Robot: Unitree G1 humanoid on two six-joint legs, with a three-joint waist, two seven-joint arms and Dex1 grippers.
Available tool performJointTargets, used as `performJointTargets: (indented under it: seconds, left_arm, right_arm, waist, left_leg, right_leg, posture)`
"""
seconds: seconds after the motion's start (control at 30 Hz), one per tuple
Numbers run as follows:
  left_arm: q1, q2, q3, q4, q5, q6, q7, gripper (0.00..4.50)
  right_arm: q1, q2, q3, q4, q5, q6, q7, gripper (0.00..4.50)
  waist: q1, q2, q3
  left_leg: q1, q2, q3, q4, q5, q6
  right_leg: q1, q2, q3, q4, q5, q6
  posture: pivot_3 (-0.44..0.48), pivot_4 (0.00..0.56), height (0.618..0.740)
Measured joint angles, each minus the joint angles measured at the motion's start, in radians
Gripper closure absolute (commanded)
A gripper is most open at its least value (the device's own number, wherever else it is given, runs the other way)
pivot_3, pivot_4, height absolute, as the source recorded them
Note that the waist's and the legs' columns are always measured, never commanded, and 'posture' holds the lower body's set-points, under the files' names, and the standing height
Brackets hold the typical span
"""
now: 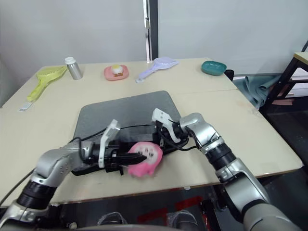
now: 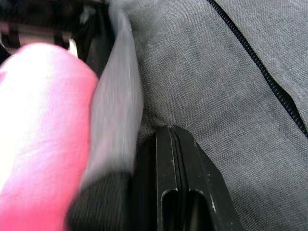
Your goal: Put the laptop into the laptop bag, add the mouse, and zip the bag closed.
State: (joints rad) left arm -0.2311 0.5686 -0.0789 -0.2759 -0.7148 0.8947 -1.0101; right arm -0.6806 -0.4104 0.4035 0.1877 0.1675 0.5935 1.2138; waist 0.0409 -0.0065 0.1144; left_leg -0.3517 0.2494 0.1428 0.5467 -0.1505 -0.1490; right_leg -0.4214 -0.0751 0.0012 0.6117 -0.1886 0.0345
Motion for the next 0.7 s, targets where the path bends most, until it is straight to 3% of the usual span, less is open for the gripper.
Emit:
performJointTargets:
  seconds: [0.17, 0.4, 0.57, 0.7]
  left_arm:
    - [0.100, 0.157, 0.081, -0.096, -0.042, 0.022, -0.031, 0.02]
    - [0.214, 0.329, 0.290, -0.139, -0.133, 0.021, -0.128, 0.02]
    - [0.250, 0.395, 0.460, -0.127, -0.185, -0.011, -0.215, 0.02]
    - [0.274, 0.416, 0.542, -0.032, -0.169, -0.077, -0.270, 0.02]
  right_arm:
    - [0.000, 0.000, -0.001, 0.001, 0.000, -0.001, 0.000, 4.50]
    - [-0.007, -0.001, -0.006, 0.002, 0.002, -0.003, 0.005, 4.50]
    - [-0.005, -0.026, -0.025, -0.037, 0.036, 0.031, 0.009, 4.50]
    - [0.040, -0.096, -0.057, -0.168, 0.093, 0.112, 0.013, 4.50]
  waist:
    - [0.000, 0.001, 0.001]
    - [0.000, 0.002, 0.003]
    - [0.004, 0.002, 0.010]
    - [0.010, 0.002, 0.015]
  left_leg:
    - [0.000, 0.000, 0.000, 0.000, 0.000, 0.000]
    - [-0.001, 0.000, 0.000, -0.001, 0.000, 0.000]
    - [-0.003, 0.000, 0.000, -0.001, 0.000, 0.000]
    - [-0.018, 0.000, 0.000, -0.001, 0.000, 0.000]
  right_leg:
    - [-0.001, 0.000, 0.000, 0.000, 0.000, 0.001]
    - [-0.004, 0.000, 0.000, 0.000, -0.001, 0.001]
    - [-0.006, 0.000, 0.001, 0.000, -0.001, 0.001]
    - [-0.018, 0.001, 0.000, 0.000, 0.000, 0.001]
  posture:
    - [0.000, 0.150, 0.740]
    - [0.000, 0.150, 0.740]
    - [0.000, 0.150, 0.740]
    - [0.000, 0.150, 0.740]
